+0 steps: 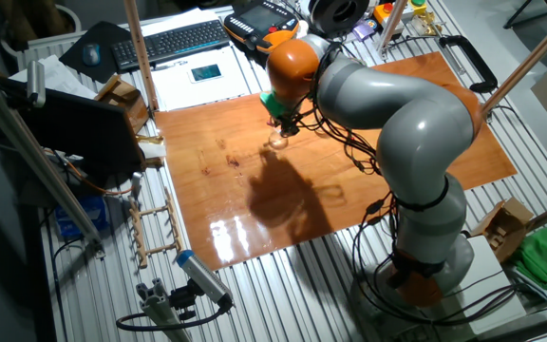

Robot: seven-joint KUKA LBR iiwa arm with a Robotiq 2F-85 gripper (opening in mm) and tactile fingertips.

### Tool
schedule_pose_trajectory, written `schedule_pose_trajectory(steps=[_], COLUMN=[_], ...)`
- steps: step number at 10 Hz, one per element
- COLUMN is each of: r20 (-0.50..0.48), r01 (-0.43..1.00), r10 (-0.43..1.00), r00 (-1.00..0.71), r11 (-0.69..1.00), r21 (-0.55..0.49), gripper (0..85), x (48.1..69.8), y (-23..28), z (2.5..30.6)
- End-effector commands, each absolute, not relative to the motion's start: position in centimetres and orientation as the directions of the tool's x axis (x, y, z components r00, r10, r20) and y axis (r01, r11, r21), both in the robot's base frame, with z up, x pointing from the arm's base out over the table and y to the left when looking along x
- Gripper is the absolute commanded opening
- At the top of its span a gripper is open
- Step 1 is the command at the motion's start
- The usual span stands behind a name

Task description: Transfer liquid using a dropper

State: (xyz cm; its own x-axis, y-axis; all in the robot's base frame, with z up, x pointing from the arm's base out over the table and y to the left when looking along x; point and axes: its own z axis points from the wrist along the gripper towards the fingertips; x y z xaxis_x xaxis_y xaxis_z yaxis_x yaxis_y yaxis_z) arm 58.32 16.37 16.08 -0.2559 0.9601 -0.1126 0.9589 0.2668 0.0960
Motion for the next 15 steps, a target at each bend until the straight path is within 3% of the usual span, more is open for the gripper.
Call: schedule_pose_trajectory(steps=[1,5,15], r20=[-0.105,-0.104,-0.105], r01=[0.978,0.988,0.995], r10=[0.978,0.987,0.993], r00=[-0.178,-0.122,-0.049], r11=[0.187,0.131,0.058], r21=[0.089,0.080,0.079], gripper=[34.3,35.3,35.3], x=[58.6,60.4,63.0], y=[16.9,19.1,18.2], z=[16.2,16.2,14.7])
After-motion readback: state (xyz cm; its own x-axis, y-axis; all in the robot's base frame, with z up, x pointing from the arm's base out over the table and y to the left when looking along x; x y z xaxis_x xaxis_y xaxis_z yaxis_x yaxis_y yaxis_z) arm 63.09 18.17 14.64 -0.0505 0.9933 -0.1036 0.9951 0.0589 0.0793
